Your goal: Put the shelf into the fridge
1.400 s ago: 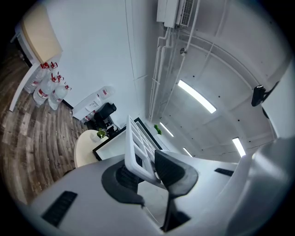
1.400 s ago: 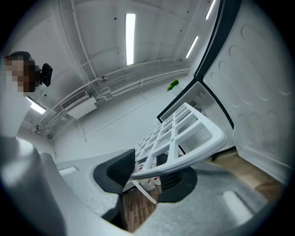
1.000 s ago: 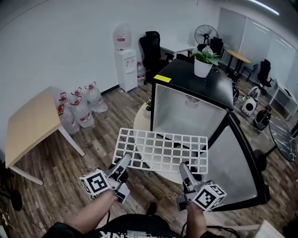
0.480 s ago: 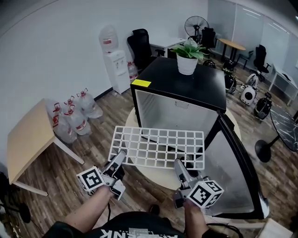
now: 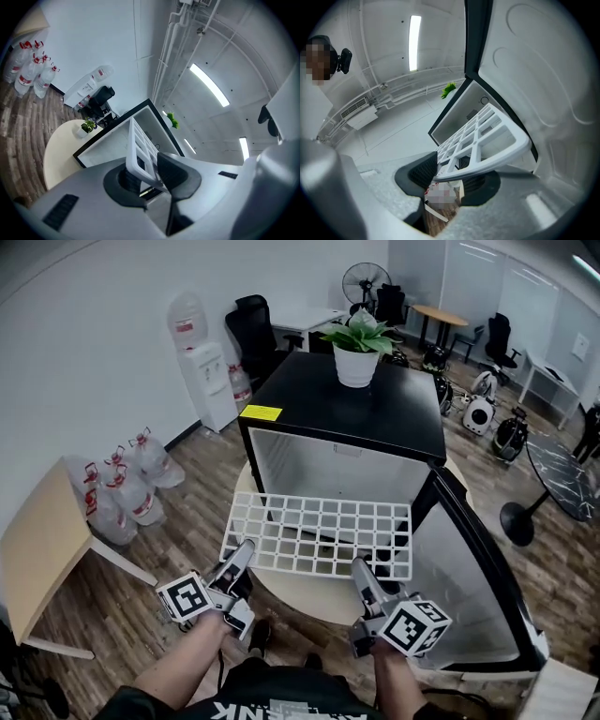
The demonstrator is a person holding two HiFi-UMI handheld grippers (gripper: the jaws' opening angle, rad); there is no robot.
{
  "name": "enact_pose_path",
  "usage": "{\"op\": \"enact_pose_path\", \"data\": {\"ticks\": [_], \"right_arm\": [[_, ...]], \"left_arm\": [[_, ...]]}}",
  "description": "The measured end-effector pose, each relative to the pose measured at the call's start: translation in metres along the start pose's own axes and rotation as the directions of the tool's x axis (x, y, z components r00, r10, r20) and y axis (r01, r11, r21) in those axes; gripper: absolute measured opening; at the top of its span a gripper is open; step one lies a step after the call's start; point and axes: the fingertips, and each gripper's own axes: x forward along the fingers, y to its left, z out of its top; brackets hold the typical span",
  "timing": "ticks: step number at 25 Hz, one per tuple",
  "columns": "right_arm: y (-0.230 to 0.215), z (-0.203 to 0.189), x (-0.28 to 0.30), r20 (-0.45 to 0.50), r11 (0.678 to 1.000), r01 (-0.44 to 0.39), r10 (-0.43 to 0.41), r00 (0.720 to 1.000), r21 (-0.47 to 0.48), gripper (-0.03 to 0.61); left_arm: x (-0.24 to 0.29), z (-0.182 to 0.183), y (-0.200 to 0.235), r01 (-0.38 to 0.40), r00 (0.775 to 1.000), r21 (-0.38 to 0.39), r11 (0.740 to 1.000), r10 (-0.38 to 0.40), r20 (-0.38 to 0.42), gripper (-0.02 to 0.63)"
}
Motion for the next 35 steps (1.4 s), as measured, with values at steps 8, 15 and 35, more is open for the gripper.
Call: {"op": "enact_pose_path", "data": {"ticks": [8,15,35], "right_arm": [[-0.022,0.003,0.018,0.069,0.993,0.104,-0.108,0.992,0.047,0.138],[-0.028,0.01,0.044,0.096,0.986,0.152,-0.158,0.983,0.065,0.138],[-0.049,0.017,0.052,0.098,0.97,0.228,-0.236,0.967,0.086,0.138]], "left_arm": [[0.035,0.026,0.044,-0.07,0.982,0.221,0.973,0.107,-0.156,0.086],[0.071,0.046,0.039,0.062,0.974,0.132,0.989,-0.031,-0.226,0.083],[0.103,0.04,0.046,0.128,0.95,0.042,0.991,-0.11,-0.291,0.08]]}}
